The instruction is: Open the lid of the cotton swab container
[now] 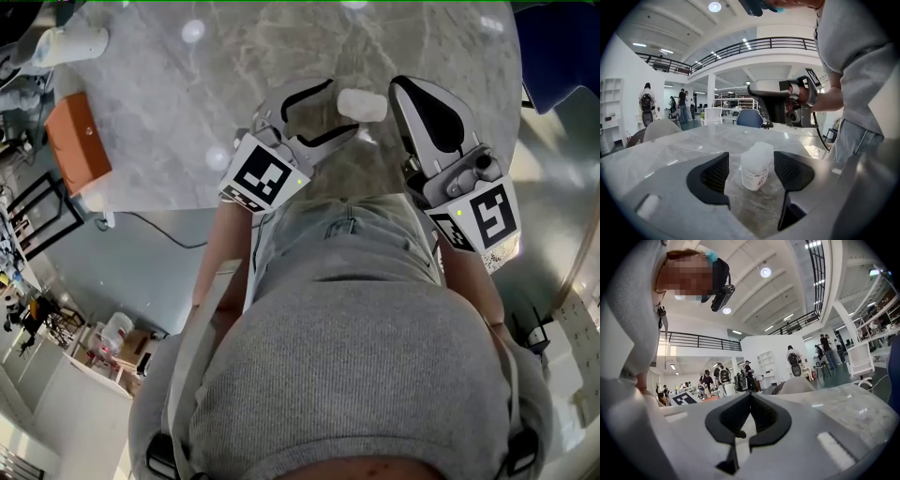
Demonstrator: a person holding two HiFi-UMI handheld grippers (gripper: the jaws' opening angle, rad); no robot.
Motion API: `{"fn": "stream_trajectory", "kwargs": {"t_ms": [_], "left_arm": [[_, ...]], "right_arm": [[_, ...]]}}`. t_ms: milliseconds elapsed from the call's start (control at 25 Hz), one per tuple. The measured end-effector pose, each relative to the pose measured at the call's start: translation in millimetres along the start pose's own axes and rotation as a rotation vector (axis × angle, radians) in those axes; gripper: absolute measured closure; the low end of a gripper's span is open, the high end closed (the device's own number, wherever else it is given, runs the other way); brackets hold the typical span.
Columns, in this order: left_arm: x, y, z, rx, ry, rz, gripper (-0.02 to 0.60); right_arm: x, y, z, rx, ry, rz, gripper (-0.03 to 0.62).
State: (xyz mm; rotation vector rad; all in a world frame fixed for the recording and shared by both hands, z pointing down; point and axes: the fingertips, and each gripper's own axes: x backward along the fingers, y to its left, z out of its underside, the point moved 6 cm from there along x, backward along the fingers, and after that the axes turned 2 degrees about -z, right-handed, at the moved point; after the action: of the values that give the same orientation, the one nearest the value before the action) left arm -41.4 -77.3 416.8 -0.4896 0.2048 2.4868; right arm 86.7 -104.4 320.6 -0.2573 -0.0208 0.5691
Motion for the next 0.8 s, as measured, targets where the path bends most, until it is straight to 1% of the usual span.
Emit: {"fn": "stream_trajectory", "kwargs": {"t_ms": [240,440,800], "left_arm": [[-11,-8,9,-0.045,0.065,0.038,0.279],[-24,-14,11,-0.106,0.108,0.039,0.279],[-35,-18,20,-0.157,0.174,0.063,0.279]], "right_arm": [[0,-2,-5,0.007,-0.007,0.005,0.592],[10,-5,-7,0.001,-0.014,0.014,0.592],[23,-3,-12,0.004,-0.014,0.041,0.592]]}}
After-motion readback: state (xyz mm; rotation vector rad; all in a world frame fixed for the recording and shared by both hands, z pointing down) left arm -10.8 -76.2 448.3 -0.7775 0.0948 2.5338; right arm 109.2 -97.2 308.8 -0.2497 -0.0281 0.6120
